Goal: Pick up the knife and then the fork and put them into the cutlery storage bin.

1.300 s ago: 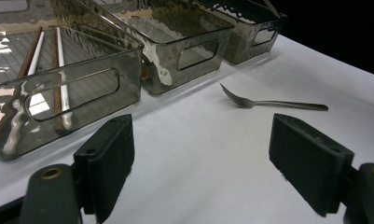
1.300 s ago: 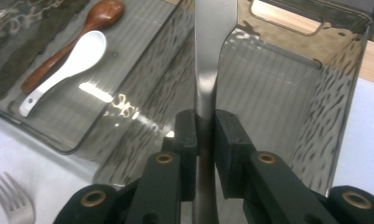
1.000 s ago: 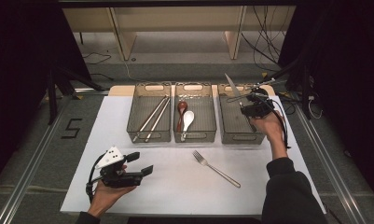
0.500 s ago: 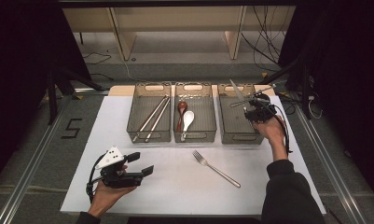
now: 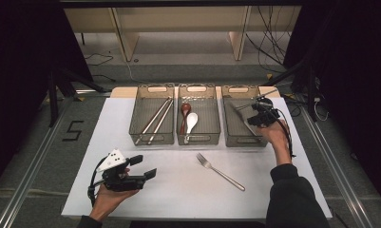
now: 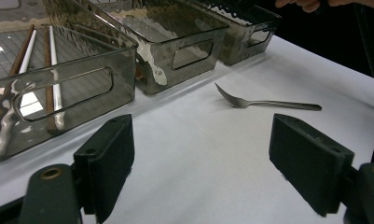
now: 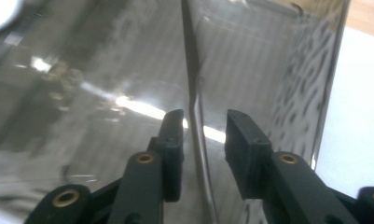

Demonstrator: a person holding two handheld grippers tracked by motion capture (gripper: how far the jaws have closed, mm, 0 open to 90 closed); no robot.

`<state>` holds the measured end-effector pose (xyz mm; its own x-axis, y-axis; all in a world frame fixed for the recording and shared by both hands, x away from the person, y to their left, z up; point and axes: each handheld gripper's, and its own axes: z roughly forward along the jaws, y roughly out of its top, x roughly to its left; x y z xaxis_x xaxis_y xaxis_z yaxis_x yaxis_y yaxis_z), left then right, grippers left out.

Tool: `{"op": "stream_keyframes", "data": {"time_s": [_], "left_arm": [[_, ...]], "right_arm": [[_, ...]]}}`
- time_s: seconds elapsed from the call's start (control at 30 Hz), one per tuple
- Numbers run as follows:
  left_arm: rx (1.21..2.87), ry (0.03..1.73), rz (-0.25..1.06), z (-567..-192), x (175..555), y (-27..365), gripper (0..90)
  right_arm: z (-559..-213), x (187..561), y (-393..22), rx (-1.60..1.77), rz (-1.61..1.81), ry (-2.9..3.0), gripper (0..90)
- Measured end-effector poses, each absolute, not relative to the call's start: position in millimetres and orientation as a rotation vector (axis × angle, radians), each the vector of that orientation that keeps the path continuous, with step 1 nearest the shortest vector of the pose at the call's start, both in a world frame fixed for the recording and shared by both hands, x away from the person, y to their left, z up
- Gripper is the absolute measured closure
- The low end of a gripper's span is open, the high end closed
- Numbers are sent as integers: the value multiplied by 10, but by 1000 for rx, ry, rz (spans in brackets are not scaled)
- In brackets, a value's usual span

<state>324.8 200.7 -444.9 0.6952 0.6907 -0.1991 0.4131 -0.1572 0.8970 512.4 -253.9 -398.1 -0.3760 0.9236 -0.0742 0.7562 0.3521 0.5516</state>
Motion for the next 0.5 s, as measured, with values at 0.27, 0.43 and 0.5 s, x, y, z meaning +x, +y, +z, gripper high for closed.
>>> {"op": "stream_keyframes", "data": {"time_s": [0.27,0.43,0.5], "left_arm": [[1785,880,311,-4451,3249,2007,216],[1786,882,313,-4454,3251,2007,215],[1785,881,312,-4452,3249,2007,215]], "right_arm": [[-3799,4891,-2357,1350,697,2324,408],[-3682,4618,-2165,1237,776,2412,368],[-3678,4511,-2078,1197,777,2461,350]]}}
